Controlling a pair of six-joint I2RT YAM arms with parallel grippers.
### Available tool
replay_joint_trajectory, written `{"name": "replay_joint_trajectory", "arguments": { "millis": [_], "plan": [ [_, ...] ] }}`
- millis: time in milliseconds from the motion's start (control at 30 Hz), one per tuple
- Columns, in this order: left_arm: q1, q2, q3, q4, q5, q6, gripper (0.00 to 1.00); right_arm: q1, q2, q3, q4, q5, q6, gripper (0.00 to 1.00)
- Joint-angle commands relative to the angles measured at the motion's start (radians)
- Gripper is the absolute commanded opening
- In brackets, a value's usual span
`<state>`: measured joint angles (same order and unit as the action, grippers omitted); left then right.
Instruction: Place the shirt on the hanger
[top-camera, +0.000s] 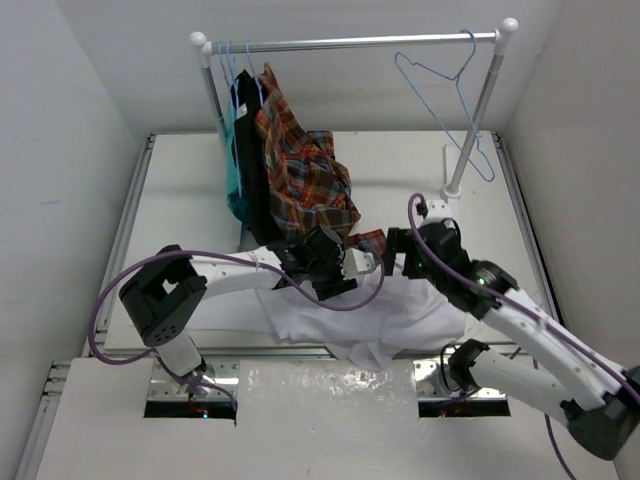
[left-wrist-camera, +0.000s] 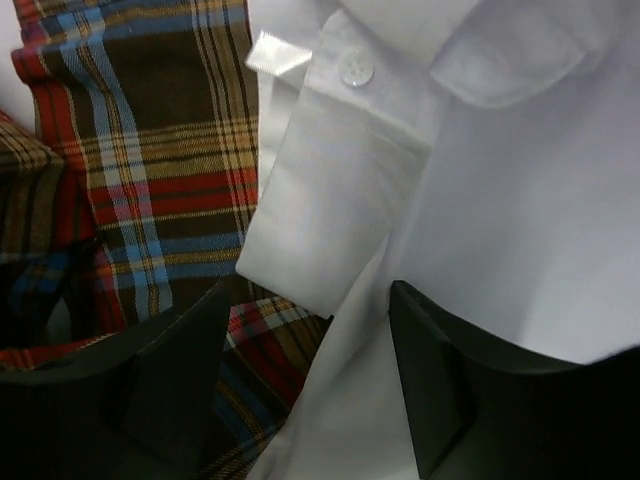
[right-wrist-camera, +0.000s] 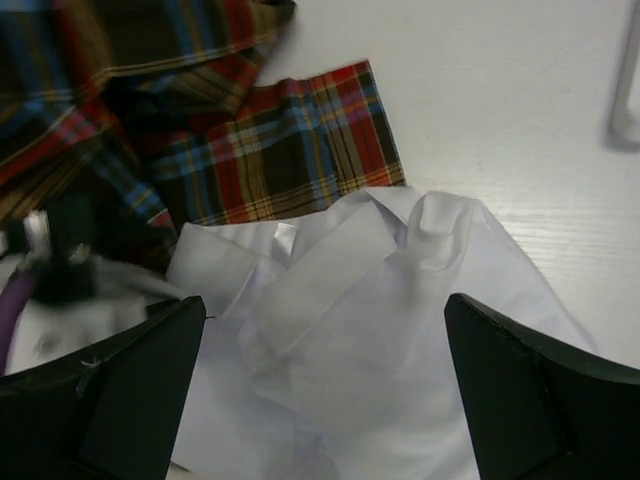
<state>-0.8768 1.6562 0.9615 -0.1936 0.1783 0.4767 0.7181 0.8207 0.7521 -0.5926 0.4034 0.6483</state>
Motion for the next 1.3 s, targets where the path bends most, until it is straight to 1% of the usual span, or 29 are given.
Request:
{"name": "replay_joint_trajectory", "arguments": {
  "millis": [0,67,100,167,200,233,267,333,367,400,433,500,533,567,633,667,733,767,833,867,933,1033,1067,1100,1133,1167,1200,1233,1267],
  "plan": [
    [-0.008,-0.018,-0.023,0.033,-0.005,0.066,0.49,-0.203,0.113,-0.029,0.04,-0.2,0.045,0.99],
    [-0.008,-0.024,-0.036,0.039,0.015,0.06,0.38,-0.256,0.136,-0.068,0.155,-0.238,0.066,0.99],
    [-0.008,-0.027,-0.038,0.042,0.024,0.056,0.26,-0.278,0.191,-0.077,0.165,-0.247,0.068,0.99],
    [-0.008,-0.033,-0.038,0.042,0.049,0.046,0.17,-0.279,0.265,-0.071,0.174,-0.271,0.059,0.99],
    [-0.008,-0.038,-0.04,0.045,0.056,0.045,0.08,-0.281,0.303,-0.076,0.181,-0.288,0.054,0.99],
    [-0.008,-0.041,-0.038,0.046,0.061,0.042,0.02,-0.282,0.363,-0.085,0.197,-0.322,0.056,0.99],
    [-0.008,-0.042,-0.035,0.049,0.061,0.034,0.0,-0.284,0.382,-0.097,0.233,-0.331,0.065,0.99],
    [-0.008,-0.052,-0.03,0.051,0.055,0.025,0.0,-0.292,0.412,-0.146,0.29,-0.347,0.074,0.98],
    [-0.008,-0.061,-0.023,0.051,0.052,0.014,0.0,-0.299,0.416,-0.178,0.306,-0.35,0.083,0.96],
    [-0.008,-0.065,-0.017,0.051,0.04,0.007,0.0,-0.305,0.419,-0.194,0.324,-0.362,0.083,0.9],
    [-0.008,-0.068,-0.006,0.045,0.03,0.002,0.0,-0.312,0.419,-0.209,0.362,-0.388,0.083,0.71],
    [-0.004,-0.084,0.037,0.017,0.02,0.007,0.0,-0.333,0.414,-0.24,0.405,-0.399,0.079,0.37],
    [0.001,-0.088,0.052,0.008,0.021,0.013,0.0,-0.339,0.411,-0.244,0.443,-0.422,0.068,0.15],
    [0.01,-0.104,0.069,-0.007,0.023,0.02,0.0,-0.362,0.413,-0.229,0.451,-0.448,0.036,0.0],
    [0.024,-0.121,0.117,-0.015,0.027,0.026,0.0,-0.387,0.411,-0.185,0.423,-0.471,-0.008,0.0],
    [0.041,-0.14,0.131,-0.018,0.029,0.037,0.0,-0.411,0.399,-0.125,0.407,-0.472,-0.068,0.0],
    [0.058,-0.165,0.178,-0.02,0.036,0.057,0.0,-0.425,0.367,-0.067,0.39,-0.466,-0.136,0.0],
    [0.071,-0.192,0.193,-0.014,0.035,0.081,0.0,-0.427,0.321,-0.006,0.392,-0.457,-0.215,0.0],
    [0.081,-0.226,0.227,-0.001,0.032,0.123,0.0,-0.427,0.273,0.053,0.405,-0.468,-0.292,0.0],
    [0.082,-0.266,0.235,0.015,0.029,0.138,0.0,-0.425,0.25,0.096,0.412,-0.478,-0.361,0.0],
    [0.082,-0.308,0.237,0.04,0.027,0.164,0.0,-0.427,0.184,0.124,0.427,-0.543,-0.438,0.0],
    [0.082,-0.386,0.201,0.08,0.012,0.181,0.0,-0.427,0.086,0.081,0.467,-0.647,-0.469,0.0],
    [0.081,-0.43,0.151,0.11,0.007,0.186,0.0,-0.427,0.059,0.017,0.481,-0.664,-0.464,0.0],
    [0.079,-0.455,0.117,0.127,0.006,0.197,0.0,-0.427,0.002,-0.018,0.488,-0.658,-0.454,0.0],
    [0.075,-0.478,0.077,0.14,0.015,0.241,0.0,-0.427,-0.026,-0.061,0.487,-0.644,-0.414,0.0],
    [0.072,-0.521,-0.011,0.149,0.039,0.272,0.0,-0.427,-0.05,-0.142,0.478,-0.623,-0.391,0.0],
    [0.07,-0.539,-0.059,0.154,0.047,0.295,0.0,-0.425,-0.072,-0.181,0.465,-0.594,-0.363,0.0],
    [0.067,-0.553,-0.107,0.167,0.044,0.318,0.0,-0.425,-0.11,-0.219,0.42,-0.525,-0.307,0.08],
    [0.067,-0.568,-0.189,0.175,0.041,0.332,0.0,-0.425,-0.124,-0.276,0.383,-0.487,-0.28,0.19]
  ]
}}
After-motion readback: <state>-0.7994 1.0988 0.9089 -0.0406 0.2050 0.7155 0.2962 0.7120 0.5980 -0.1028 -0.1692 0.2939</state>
